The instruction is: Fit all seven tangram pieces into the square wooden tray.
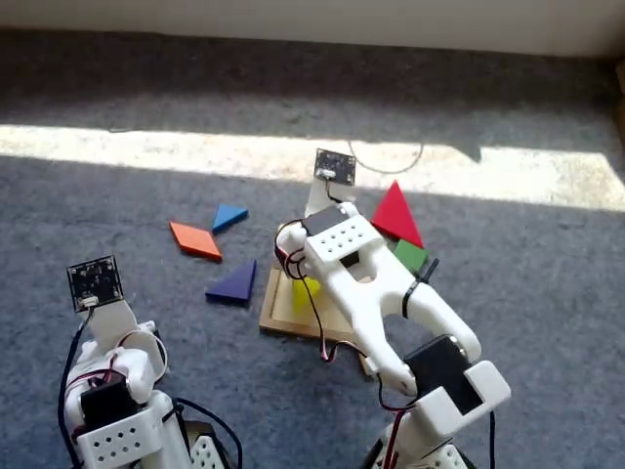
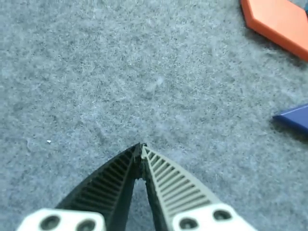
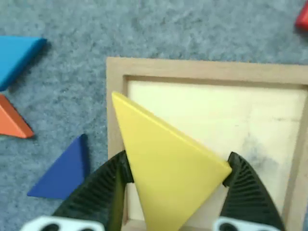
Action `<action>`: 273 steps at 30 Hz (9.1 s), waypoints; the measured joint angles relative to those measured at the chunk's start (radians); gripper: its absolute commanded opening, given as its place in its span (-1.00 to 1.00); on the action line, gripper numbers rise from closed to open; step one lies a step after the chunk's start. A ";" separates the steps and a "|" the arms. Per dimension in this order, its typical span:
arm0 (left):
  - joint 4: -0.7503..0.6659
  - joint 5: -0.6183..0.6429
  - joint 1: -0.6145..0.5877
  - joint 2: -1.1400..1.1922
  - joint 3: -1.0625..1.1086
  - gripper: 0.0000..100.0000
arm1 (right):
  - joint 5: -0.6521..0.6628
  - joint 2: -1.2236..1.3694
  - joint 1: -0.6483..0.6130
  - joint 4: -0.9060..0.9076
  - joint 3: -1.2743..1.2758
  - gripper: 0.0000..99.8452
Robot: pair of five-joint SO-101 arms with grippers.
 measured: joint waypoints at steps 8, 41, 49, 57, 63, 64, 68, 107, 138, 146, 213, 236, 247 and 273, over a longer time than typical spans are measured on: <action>0.000 0.000 0.000 0.000 0.000 -0.99 | -0.068 0.032 0.000 0.000 0.000 -0.26; 0.000 0.000 0.000 0.000 0.000 -0.99 | 0.832 0.034 0.069 0.233 -0.084 -0.98; 0.000 0.000 0.000 0.000 0.000 -0.99 | 0.839 0.029 0.040 0.044 0.041 -0.98; 0.000 0.000 0.000 0.000 0.000 -0.99 | 0.839 0.028 -0.044 -0.049 0.054 -0.98; 0.000 0.000 0.000 0.000 0.000 -0.99 | 0.839 0.028 -0.074 -0.071 0.054 -0.98; 0.000 0.000 0.000 0.000 0.000 -0.99 | 0.839 0.028 -0.075 -0.071 0.054 -0.98; 0.000 0.000 0.000 0.000 0.000 -0.99 | 0.839 -0.012 -0.084 0.028 0.009 -0.98; -0.031 0.000 0.000 0.000 0.026 -0.99 | 0.911 0.393 0.370 0.215 -0.532 -0.28; -0.031 0.000 0.000 0.000 0.026 -0.99 | 0.921 0.505 0.405 0.169 -0.617 -0.28; -0.031 0.000 0.000 0.000 0.026 -0.99 | 0.919 0.505 0.405 0.167 -0.618 -0.28; -0.031 0.000 0.000 0.000 0.026 -0.99 | 0.993 0.500 0.365 0.411 -0.710 -0.26; -0.031 0.000 0.000 0.000 0.026 -0.99 | 0.993 0.644 0.419 0.411 -0.850 -0.36; -0.031 0.000 0.000 0.000 0.026 -0.99 | 0.993 0.644 0.422 0.381 -0.850 -0.63; -0.031 0.000 0.000 0.000 0.026 -0.99 | 1.132 0.551 0.287 0.690 -1.040 -0.70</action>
